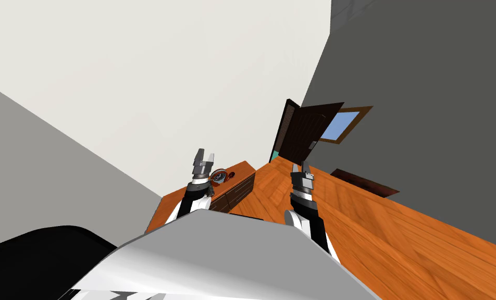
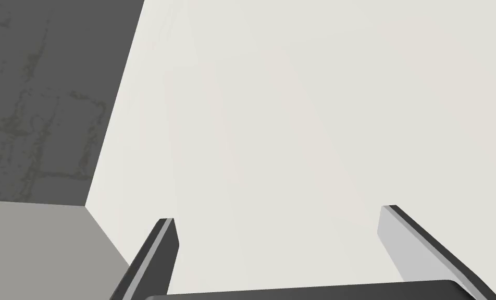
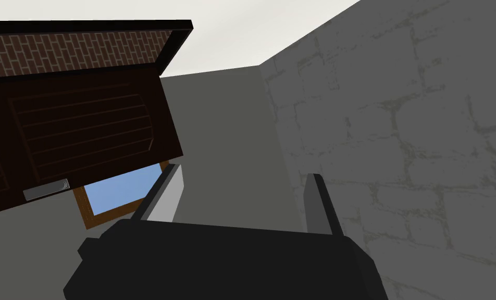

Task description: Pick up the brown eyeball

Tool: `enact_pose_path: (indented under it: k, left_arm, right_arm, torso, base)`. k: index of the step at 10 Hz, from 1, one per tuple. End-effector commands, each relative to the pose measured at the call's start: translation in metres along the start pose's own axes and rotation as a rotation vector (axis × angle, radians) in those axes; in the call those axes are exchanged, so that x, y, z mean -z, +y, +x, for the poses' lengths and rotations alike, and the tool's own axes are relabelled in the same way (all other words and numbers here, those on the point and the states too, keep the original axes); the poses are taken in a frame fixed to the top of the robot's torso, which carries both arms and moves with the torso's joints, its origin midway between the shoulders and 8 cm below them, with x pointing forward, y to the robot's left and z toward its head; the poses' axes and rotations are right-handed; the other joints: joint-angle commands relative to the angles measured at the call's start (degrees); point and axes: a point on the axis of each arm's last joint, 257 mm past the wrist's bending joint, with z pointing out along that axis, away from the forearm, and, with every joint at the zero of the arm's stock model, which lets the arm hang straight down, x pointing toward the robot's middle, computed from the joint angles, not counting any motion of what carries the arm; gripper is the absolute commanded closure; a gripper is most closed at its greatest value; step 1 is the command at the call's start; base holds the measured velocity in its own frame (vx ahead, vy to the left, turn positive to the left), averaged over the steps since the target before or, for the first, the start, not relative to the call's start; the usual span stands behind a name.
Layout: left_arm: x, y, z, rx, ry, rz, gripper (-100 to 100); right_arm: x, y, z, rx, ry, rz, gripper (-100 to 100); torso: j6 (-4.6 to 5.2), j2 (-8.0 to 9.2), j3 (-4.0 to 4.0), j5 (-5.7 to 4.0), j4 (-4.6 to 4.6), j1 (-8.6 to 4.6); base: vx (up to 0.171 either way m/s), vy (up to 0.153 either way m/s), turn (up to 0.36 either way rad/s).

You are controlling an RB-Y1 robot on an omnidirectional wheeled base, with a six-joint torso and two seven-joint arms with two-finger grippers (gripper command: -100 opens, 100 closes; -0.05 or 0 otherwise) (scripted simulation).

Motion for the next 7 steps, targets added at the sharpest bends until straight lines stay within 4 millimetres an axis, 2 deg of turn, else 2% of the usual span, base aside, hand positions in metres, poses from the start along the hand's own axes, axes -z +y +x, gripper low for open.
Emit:
enact_pose_path:
  k: [1,3,7]
  left_arm:
    - [0.002,0.007,0.004,0.0,0.033,-0.013,-100]
    - [0.005,0.025,0.01,0.008,0.076,-0.046,-100]
    - [0.016,0.076,0.013,0.056,0.117,-0.155,-100]
  right_arm:
    - [0.0,0.0,0.0,0.0,0.0,0.0,0]
    - [0.0,0.0,0.0,0.0,0.0,0.0,0]
    - [0.0,0.0,0.0,0.0,0.0,0.0,0]
  torso:
    - [0.0,0.0,0.0,0.0,0.0,0.0]
    - [0.0,-0.06,-0.03,-0.01,-0.01,-0.05]
    - [0.0,-0.17,-0.1,-0.04,-0.04,-0.19]
  base:
    - [0.006,-0.008,0.003]
    - [0.019,-0.024,0.006]
    - [0.038,-0.049,0.011]
